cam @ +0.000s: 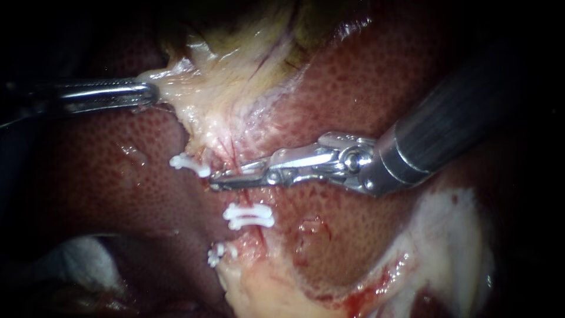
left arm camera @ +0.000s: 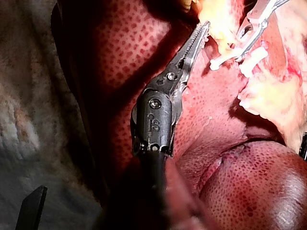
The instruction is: Going back third clip right tube
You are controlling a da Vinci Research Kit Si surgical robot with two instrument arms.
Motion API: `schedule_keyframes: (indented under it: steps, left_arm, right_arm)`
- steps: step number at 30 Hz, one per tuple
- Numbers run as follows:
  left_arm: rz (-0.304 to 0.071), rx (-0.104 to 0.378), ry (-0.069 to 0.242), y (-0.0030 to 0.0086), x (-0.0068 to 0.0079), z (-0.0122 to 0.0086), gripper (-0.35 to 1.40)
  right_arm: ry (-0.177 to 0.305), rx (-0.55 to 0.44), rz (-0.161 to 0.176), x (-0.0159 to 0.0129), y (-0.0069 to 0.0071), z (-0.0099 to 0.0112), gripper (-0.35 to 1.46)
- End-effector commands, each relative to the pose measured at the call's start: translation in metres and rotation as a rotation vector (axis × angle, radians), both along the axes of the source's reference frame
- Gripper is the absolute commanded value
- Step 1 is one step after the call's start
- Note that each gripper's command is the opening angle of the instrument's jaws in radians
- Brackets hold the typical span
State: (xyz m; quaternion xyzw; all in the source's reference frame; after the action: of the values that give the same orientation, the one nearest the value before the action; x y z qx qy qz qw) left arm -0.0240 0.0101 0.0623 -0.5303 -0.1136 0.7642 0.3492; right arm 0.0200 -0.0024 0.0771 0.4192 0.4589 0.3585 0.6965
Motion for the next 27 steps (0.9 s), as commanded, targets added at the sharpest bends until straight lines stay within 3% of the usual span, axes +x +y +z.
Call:
schedule_keyframes:
  steps: [1, 8, 10, 13, 15, 22, 27]
  left_arm:
    - [0.000, 0.000, 0.000, 0.0000, 0.0000, 0.0000, -0.35]
    - [0.000, 0.000, 0.000, 0.0000, 0.0000, 0.0000, -0.35]
    - [-0.001, 0.000, 0.001, -0.0001, 0.0000, -0.0001, -0.35]
    - [-0.002, -0.001, 0.002, -0.0003, -0.0002, -0.0001, -0.35]
    - [-0.001, -0.001, 0.001, -0.0004, -0.0004, -0.0001, -0.35]
    - [0.000, -0.002, 0.000, -0.0006, -0.0006, -0.0001, -0.35]
    - [0.000, -0.002, 0.000, -0.0006, -0.0006, -0.0001, -0.35]
  right_arm:
    - [0.000, 0.000, 0.000, 0.0000, 0.0000, 0.0000, -0.35]
    - [-0.002, 0.006, -0.004, -0.0001, -0.0001, -0.0001, -0.35]
    - [0.013, -0.049, -0.018, -0.0003, -0.0002, -0.0004, -0.34]
    - [0.035, -0.131, -0.041, -0.0002, -0.0005, -0.0010, 0.31]
    - [0.040, -0.147, -0.047, -0.0002, -0.0006, -0.0012, 0.46]
    - [0.068, -0.263, -0.058, -0.0004, -0.0007, -0.0013, 0.49]
    - [0.076, -0.285, -0.067, -0.0012, -0.0006, -0.0012, 0.49]
